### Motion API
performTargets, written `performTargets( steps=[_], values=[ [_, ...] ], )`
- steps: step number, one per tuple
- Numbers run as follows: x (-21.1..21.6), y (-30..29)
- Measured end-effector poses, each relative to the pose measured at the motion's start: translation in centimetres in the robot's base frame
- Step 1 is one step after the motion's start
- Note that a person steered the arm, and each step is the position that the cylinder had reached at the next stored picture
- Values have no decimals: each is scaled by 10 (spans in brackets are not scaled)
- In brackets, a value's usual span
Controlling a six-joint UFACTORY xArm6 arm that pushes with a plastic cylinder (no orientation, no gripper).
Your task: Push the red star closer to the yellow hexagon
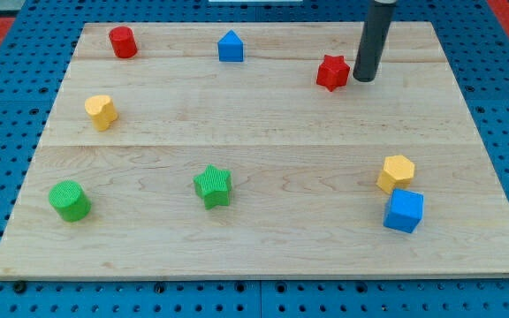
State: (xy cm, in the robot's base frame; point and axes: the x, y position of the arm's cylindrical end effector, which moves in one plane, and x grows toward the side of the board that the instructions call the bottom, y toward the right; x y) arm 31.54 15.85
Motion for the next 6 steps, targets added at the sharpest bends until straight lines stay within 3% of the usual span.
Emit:
performTargets(
  steps=[1,2,3,4,6],
  values=[
    [-70,-41],
    [-61,-88],
    [-17,-41],
    [41,-33],
    [45,-93]
  ],
)
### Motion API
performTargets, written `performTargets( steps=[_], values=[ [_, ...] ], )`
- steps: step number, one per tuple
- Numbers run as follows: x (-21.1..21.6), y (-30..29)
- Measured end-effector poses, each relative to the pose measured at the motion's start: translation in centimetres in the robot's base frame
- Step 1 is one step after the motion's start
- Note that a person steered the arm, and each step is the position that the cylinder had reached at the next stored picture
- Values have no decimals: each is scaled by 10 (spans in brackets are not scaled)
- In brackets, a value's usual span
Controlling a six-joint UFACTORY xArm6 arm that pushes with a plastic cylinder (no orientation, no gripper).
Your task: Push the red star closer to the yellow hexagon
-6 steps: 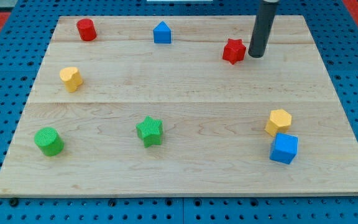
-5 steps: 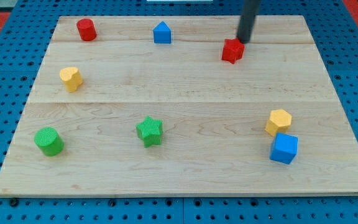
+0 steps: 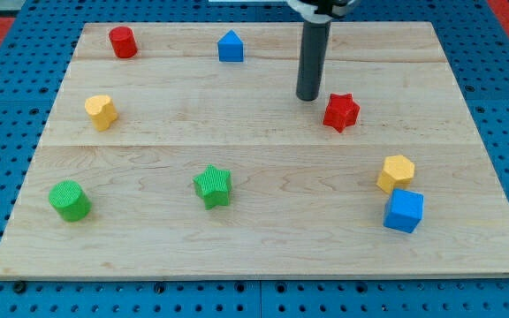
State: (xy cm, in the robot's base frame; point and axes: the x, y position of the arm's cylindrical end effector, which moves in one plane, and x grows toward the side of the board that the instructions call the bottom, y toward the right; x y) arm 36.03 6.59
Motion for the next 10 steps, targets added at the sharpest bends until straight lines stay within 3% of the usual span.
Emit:
performTargets(
  steps=[2,4,6,7,8,9,10],
  values=[
    [25,77],
    [50,88],
    [46,-84],
    [98,-137],
    [148,-167],
    [168,-147],
    [153,-103]
  ],
)
